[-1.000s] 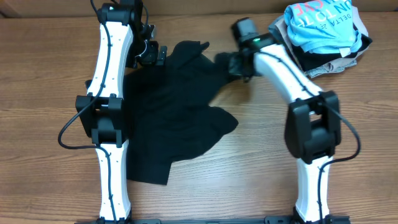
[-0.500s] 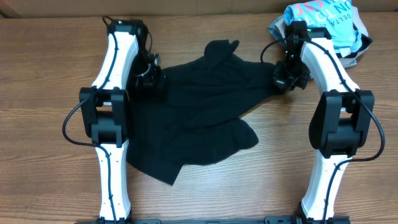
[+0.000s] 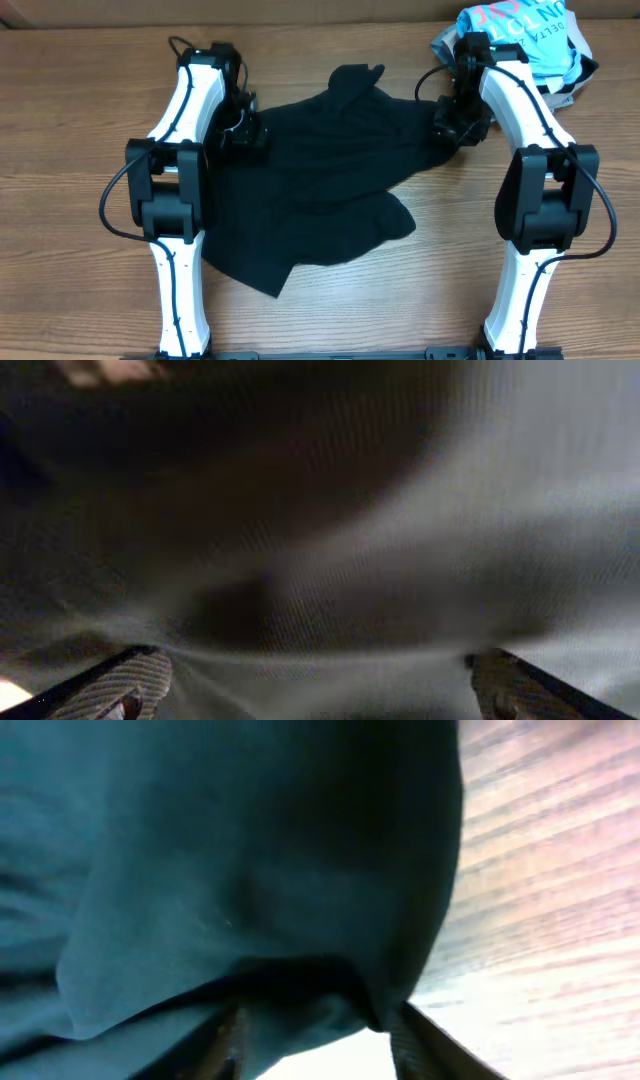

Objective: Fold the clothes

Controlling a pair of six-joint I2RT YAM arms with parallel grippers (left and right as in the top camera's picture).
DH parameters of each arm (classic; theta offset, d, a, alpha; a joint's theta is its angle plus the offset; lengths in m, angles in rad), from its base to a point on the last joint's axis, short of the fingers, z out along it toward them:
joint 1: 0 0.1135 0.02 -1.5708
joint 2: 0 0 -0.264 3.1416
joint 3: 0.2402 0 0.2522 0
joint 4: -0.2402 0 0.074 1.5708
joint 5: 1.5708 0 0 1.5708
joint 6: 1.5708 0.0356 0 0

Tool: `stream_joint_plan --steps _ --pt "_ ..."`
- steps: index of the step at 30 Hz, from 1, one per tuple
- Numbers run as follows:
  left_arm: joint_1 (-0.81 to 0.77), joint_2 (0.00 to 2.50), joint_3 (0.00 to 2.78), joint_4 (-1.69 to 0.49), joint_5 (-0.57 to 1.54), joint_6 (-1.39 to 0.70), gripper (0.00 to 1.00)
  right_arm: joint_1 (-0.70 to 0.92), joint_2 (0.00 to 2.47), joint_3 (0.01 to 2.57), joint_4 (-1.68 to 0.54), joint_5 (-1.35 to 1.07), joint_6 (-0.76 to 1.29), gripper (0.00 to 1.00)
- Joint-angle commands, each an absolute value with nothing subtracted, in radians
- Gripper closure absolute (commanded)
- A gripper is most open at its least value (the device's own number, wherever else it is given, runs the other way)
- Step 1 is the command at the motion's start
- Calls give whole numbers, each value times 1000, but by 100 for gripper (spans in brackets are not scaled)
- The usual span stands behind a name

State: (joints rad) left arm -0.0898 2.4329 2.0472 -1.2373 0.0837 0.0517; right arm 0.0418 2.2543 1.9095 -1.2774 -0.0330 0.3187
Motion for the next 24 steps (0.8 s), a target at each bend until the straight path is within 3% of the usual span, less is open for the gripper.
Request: stream_joint_plan --steps 1,8,13,18,24 --pt "-85 2498 1995 -1109 -23 76 0 44 2207 1930 -1258 -52 315 43" --pt "-47 2498 1966 -873 -178 169 0 44 2207 1930 -1242 -55 315 22" --pt "-10 2498 1966 -658 -268 364 0 44 2207 1930 -1218 -56 315 0" --pt "15 2496 2011 -508 -403 409 0 44 2207 1930 -1177 -118 315 0" --pt "-9 2494 2201 -712 -338 242 0 44 2207 1930 -1148 -178 307 0"
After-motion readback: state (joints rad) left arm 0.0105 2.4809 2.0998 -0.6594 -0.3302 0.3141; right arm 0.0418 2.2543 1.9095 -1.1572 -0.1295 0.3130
